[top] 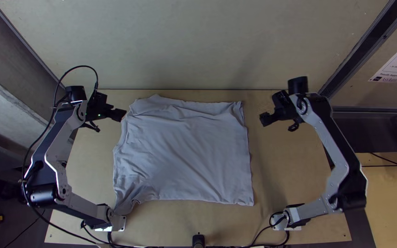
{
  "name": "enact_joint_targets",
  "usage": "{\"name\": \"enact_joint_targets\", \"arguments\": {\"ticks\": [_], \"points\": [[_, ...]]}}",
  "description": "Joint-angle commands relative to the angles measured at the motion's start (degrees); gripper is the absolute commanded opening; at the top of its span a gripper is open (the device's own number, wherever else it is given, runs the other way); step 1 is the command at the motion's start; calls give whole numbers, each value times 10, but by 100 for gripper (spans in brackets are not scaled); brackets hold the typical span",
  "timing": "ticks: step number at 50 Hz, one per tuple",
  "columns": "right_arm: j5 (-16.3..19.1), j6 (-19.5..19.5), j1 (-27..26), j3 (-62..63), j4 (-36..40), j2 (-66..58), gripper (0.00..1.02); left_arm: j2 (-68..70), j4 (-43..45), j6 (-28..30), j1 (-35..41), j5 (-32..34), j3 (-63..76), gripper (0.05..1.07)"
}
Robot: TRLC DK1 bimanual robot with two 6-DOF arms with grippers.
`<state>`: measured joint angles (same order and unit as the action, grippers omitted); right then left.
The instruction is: Fold the t-shirt
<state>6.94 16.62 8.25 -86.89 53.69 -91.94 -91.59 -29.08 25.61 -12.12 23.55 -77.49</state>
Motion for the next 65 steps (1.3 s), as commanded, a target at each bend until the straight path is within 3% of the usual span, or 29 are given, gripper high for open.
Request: {"name": "enact_joint_targets", "arguments": {"ticks": [1,14,49,65], "points": [[-1,-30,29,-29,10,-43,98,-27,-11,5,-1,5,-21,100],[-3,-55,47,-135,10,-163,98,-68,-21,-3,13,8,-42,100],[-4,-53,88,-430,64,-417,95,-173,-4,-8,6,10,-78,100],[-18,-44,90,-453,64,-453,95,-184,1,-3,-1,10,-78,100]]}}
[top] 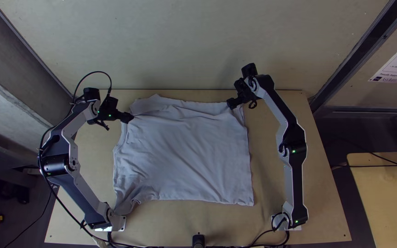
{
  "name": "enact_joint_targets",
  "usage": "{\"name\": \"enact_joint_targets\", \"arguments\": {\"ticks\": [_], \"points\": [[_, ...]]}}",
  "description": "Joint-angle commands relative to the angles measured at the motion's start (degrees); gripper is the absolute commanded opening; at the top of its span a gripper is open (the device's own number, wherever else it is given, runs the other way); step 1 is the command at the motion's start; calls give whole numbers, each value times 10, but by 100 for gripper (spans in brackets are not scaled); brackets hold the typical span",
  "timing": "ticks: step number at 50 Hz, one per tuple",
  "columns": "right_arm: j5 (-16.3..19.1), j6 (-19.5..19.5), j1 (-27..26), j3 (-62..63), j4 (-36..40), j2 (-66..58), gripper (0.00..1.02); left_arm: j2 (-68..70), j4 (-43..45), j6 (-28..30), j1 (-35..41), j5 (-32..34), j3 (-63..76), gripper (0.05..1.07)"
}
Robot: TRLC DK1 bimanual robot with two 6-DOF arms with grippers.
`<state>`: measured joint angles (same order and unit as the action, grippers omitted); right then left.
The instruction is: Fold the t-shirt
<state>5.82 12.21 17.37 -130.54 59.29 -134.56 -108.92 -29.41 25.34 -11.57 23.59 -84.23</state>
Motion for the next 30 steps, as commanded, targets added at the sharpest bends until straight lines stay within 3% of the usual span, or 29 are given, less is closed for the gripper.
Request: {"name": "enact_joint_targets", "arguments": {"ticks": [1,30], "points": [[-8,1,-3,-19,8,-30,95,-12,5,0,-7,9,-10,100],[-35,19,-17,-31,-8,-90,92,-12,23,9,-23,14,30,99]]}}
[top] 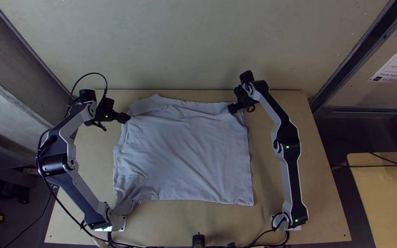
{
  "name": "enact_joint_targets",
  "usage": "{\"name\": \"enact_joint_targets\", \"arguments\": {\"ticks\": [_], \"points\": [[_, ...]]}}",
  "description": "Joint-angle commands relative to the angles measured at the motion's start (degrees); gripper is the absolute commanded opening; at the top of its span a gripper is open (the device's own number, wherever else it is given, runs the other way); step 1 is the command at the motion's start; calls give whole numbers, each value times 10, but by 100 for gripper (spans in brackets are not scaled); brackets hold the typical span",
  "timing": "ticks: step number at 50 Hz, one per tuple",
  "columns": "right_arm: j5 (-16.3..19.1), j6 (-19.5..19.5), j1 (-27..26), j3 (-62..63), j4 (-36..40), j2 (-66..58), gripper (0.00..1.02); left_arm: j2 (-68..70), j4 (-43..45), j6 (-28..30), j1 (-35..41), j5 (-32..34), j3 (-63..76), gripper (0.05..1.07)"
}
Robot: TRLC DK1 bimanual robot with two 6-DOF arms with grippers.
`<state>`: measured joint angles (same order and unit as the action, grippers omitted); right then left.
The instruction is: Fold the t-shirt
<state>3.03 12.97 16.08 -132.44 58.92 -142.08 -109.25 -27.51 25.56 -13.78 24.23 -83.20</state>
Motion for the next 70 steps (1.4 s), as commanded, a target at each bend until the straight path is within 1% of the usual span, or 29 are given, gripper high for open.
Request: {"name": "enact_joint_targets", "arguments": {"ticks": [1,10,14,18,21,22,24,30,32,33,39,40,42,45,55,57,60,61,64,65,70], "points": [[-7,12,-4,-12,-6,-14,92,-10,4,7,0,7,20,99],[-11,21,-5,-12,-21,-20,91,-19,12,3,2,7,23,99],[-12,25,-5,-12,-26,-20,83,-21,15,3,2,7,27,98],[-12,25,-4,-12,-31,-19,82,-22,15,3,3,7,30,89],[-12,28,-4,-12,-33,-21,82,-23,17,3,5,7,31,80],[-12,28,-3,-12,-33,-21,82,-23,18,3,5,7,32,79],[-12,33,-3,-12,-34,-23,78,-25,18,3,6,7,31,79],[-12,37,-3,-12,-35,-27,76,-31,19,2,9,7,31,78],[-12,42,-3,-12,-36,-27,71,-32,20,2,10,7,31,78],[-12,43,-3,-12,-37,-27,69,-32,22,1,10,7,31,75],[-12,45,-3,-12,-40,-27,68,-32,45,-11,11,7,36,45],[-12,46,-3,-12,-41,-27,65,-32,47,-13,11,7,35,42],[-12,51,-1,-12,-42,-27,59,-32,49,-16,11,7,34,40],[-12,57,0,-12,-45,-27,54,-35,49,-17,12,7,31,40],[-12,59,0,-12,-49,-29,54,-44,50,-22,16,6,31,40],[-12,63,0,-12,-50,-30,50,-47,52,-24,16,6,31,40],[-12,67,1,-12,-56,-30,50,-50,54,-24,17,6,31,41],[-12,68,0,-12,-59,-30,50,-51,54,-27,17,6,30,46],[-12,68,-1,-12,-68,-30,50,-53,54,-31,18,6,28,71],[-12,68,-1,-12,-70,-30,50,-54,54,-33,18,4,26,75],[-12,69,0,-12,-76,-30,50,-56,53,-36,22,2,19,75]]}}
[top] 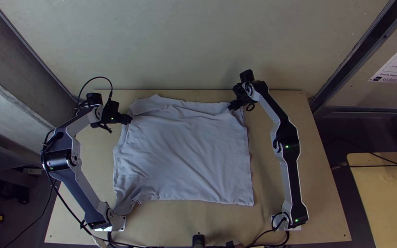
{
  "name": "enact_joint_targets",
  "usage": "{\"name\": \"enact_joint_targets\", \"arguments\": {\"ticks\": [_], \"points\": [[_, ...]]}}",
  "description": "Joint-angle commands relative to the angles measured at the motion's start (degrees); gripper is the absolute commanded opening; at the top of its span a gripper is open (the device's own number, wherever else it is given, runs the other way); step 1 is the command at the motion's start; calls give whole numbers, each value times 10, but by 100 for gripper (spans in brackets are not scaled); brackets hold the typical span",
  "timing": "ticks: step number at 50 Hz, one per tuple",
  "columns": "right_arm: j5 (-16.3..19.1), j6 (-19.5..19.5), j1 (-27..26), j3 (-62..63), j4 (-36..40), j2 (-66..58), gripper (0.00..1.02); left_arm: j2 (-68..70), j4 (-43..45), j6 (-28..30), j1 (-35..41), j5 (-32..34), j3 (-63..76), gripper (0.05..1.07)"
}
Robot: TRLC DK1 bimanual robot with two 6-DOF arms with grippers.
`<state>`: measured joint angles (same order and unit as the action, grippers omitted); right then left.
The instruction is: Fold the t-shirt
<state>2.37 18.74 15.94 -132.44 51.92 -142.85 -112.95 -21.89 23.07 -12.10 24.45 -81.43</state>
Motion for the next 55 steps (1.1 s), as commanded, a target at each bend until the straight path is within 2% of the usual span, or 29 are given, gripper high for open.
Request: {"name": "enact_joint_targets", "arguments": {"ticks": [1,4,5,29,30,31,34,39,46,55], "points": [[-5,11,1,-12,-8,-23,50,-21,-3,-14,5,0,-2,76],[-5,10,1,-12,-9,-23,50,-26,-6,-22,5,-2,-17,89],[-5,10,1,-12,-9,-23,50,-29,-8,-26,5,-1,-22,90],[-5,13,5,-12,-13,-25,49,-79,-46,-42,30,-5,-122,89],[-5,15,5,-12,-14,-25,47,-80,-47,-42,31,-5,-123,88],[-5,16,5,-12,-14,-25,46,-81,-47,-42,33,-5,-124,82],[-5,16,7,-12,-15,-25,46,-81,-47,-43,35,-5,-124,61],[-5,16,8,-12,-15,-25,46,-82,-40,-43,36,-5,-124,32],[-5,16,9,-12,-15,-28,45,-83,-39,-40,35,-5,-122,27],[-5,36,15,-12,-16,-28,19,-84,-39,-47,30,-5,-126,13]]}}
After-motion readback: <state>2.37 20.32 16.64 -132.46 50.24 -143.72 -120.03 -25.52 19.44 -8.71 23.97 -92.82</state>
